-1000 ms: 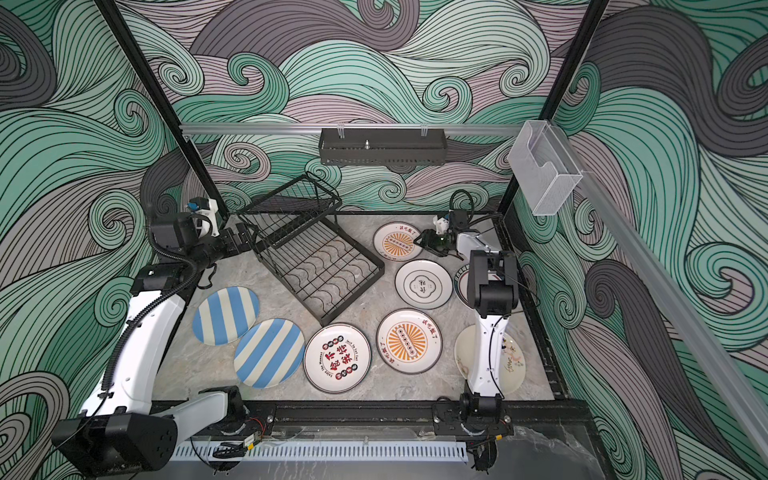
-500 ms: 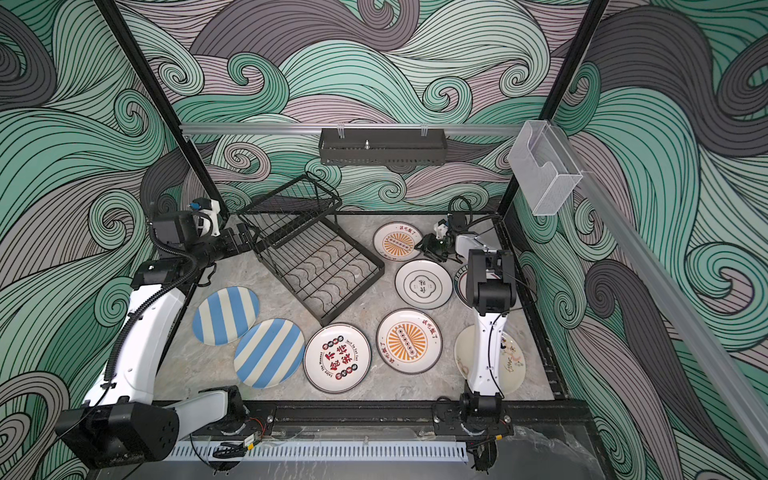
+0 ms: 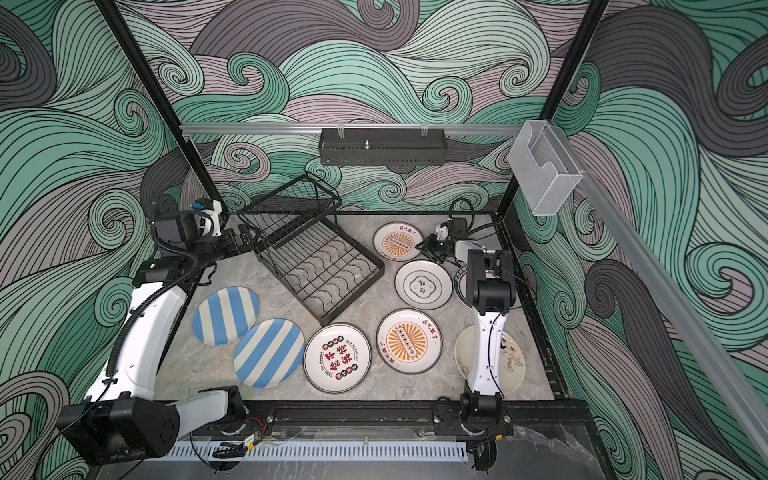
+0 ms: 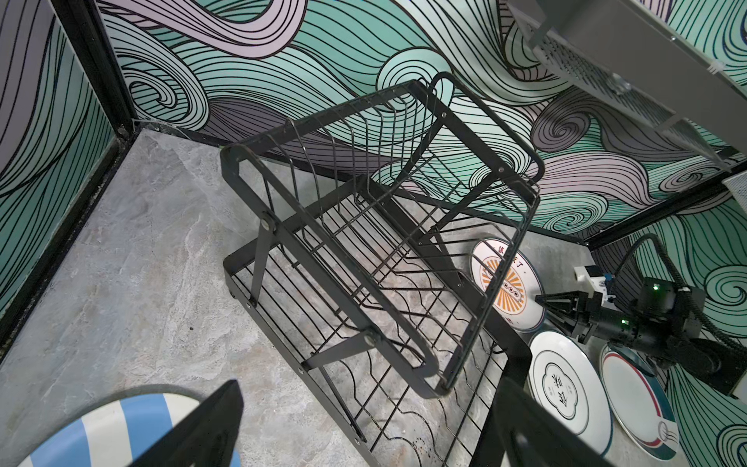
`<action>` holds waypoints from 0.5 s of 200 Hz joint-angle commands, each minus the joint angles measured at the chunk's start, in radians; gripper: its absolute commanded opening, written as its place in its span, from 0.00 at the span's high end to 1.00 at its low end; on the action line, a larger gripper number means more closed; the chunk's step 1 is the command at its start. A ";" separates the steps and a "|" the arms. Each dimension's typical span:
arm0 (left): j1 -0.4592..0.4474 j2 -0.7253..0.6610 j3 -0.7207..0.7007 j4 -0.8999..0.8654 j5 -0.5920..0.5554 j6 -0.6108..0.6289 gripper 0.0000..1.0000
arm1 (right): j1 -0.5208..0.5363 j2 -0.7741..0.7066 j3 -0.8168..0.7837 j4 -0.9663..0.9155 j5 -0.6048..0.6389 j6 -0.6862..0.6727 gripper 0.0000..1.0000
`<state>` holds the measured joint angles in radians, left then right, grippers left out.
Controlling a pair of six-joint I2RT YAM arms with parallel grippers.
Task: Load plates into a dish rack
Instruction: Pick up the plate from the top-center of the table.
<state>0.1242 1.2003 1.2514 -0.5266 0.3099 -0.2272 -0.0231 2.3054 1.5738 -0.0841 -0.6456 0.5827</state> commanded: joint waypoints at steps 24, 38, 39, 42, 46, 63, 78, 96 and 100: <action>0.011 0.006 0.013 -0.022 -0.003 0.030 0.01 | -0.015 0.043 -0.050 0.125 -0.015 0.102 0.75; 0.011 0.011 0.011 -0.023 -0.002 0.029 0.01 | -0.016 0.045 -0.056 0.139 -0.008 0.112 0.78; 0.011 0.011 0.011 -0.023 -0.002 0.029 0.01 | -0.016 0.045 -0.057 0.140 -0.008 0.112 0.78; 0.011 0.011 0.011 -0.023 -0.002 0.031 0.02 | -0.016 0.043 -0.060 0.143 -0.006 0.113 0.78; 0.011 0.013 0.010 -0.023 -0.002 0.031 0.01 | -0.017 0.043 -0.062 0.147 -0.005 0.116 0.79; 0.011 0.013 0.009 -0.021 -0.002 0.035 0.01 | -0.018 0.042 -0.063 0.151 -0.001 0.116 0.81; 0.011 0.016 0.009 -0.019 -0.002 0.035 0.02 | -0.021 0.042 -0.063 0.153 0.002 0.116 0.83; 0.011 0.018 0.011 -0.021 -0.002 0.039 0.01 | -0.024 0.041 -0.065 0.161 0.004 0.120 0.87; 0.011 0.018 0.011 -0.021 -0.003 0.041 0.01 | -0.024 0.039 -0.065 0.162 0.007 0.121 0.87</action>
<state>0.1246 1.2079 1.2514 -0.5274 0.3077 -0.2077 -0.0387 2.3184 1.5234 0.0631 -0.6617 0.6930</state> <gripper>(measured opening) 0.985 0.141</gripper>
